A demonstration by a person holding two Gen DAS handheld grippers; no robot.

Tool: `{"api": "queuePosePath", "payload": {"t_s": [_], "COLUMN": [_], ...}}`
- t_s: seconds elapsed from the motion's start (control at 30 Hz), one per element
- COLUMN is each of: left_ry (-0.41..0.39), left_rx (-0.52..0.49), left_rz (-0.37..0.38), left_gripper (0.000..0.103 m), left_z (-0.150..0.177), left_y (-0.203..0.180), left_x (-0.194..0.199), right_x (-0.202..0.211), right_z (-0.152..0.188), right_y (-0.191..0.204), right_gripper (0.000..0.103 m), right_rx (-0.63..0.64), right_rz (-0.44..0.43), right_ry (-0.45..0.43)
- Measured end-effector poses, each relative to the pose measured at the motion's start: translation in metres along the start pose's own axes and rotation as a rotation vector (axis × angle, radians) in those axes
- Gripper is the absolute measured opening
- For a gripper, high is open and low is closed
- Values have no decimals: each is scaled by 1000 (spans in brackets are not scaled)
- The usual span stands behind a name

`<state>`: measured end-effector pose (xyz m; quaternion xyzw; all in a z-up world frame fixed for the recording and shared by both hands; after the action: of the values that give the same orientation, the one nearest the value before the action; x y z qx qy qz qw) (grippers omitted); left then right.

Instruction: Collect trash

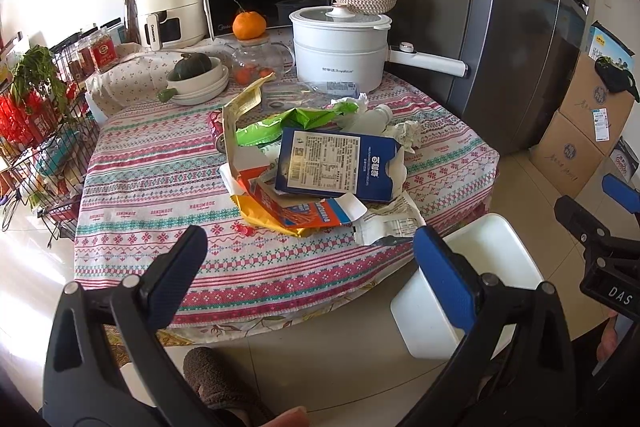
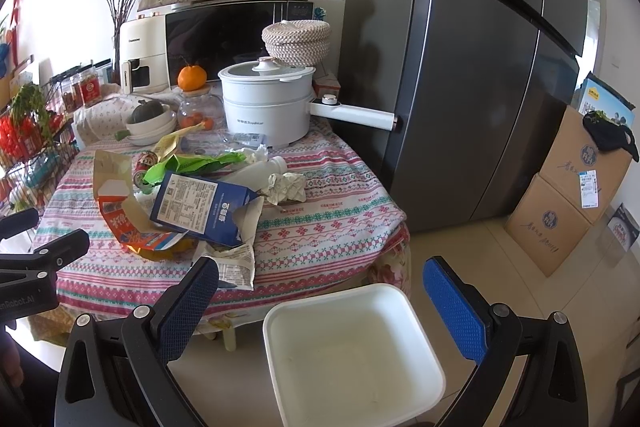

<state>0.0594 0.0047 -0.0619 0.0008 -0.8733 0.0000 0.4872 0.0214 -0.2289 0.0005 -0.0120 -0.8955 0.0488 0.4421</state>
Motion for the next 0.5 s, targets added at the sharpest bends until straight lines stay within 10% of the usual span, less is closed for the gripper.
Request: {"api": "queuePosePath", "payload": {"t_s": [0.5], "left_ry": [4], "left_rx": [2], "left_rz": [8], "left_gripper": [102], "left_z": [1], "left_y": [2], "left_x": [0], "right_x": [0], "right_z": [-1], "right_y": [0], "right_gripper": [103], "right_rx": [0], "right_rz": [0], "right_ry": [-1]}}
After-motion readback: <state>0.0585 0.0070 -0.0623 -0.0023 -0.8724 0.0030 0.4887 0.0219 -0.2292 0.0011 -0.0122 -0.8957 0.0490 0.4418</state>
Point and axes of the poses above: each gripper's, at about its wrist camera, not at the fingertips, and x roughly against the way its jaws point, y to its left, z to its underside, the point moved 9 cm from there along -x, roughly the way its jaws point, and after that the axes turned 15 degrees about y, right-handed, at the moved point
